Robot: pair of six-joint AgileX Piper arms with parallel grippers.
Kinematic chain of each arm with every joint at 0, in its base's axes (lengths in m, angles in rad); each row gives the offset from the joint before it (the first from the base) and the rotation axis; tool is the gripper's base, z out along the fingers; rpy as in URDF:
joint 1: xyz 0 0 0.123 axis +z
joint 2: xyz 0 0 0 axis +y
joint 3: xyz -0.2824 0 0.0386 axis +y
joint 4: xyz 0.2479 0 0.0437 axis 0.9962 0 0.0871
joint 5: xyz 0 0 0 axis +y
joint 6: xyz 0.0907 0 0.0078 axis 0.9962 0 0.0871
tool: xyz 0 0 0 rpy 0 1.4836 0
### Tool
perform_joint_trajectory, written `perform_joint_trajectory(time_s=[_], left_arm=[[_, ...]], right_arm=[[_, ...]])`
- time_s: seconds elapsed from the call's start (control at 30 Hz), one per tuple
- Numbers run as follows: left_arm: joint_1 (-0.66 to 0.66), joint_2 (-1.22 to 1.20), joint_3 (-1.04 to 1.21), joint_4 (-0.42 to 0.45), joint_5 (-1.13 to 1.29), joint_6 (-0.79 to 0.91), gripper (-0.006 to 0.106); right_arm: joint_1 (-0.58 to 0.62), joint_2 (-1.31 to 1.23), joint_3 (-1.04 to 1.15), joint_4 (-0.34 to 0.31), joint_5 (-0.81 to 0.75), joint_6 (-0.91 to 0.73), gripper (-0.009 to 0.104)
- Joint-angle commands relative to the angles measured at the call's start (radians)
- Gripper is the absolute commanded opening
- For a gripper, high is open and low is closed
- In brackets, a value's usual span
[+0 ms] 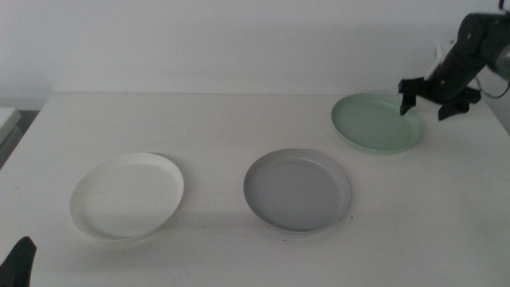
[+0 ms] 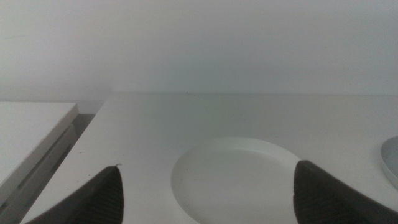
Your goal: Stack the three bowls on top of each other.
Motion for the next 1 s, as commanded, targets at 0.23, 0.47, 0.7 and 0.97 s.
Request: perform_joint_trajectory(time_s=[0.23,0.47,0.7,0.97], left_arm=[[0.001,-0.003,0.000,-0.008,-0.014,0.001,0.094],[0.001,-0.003,0.000,-0.008,-0.014,0.001,0.094],[0.001,-0.003,0.000,-0.008,-0.014,0.001,0.094],[0.001,-0.003,0.000,-0.008,-0.014,0.001,0.094]], right_arm=[[-0.006,0.076,-0.012,0.032,-0.013,-0.018,0.037],[-0.008,0.071,-0.012,0.026,-0.013,-0.038,-0.002],[-0.005,-0.078,0.007,0.129,0.013,-0.104,-0.002],[0.130,-0.478,0.515,0.241,-0.263,-0.169,-0.002]])
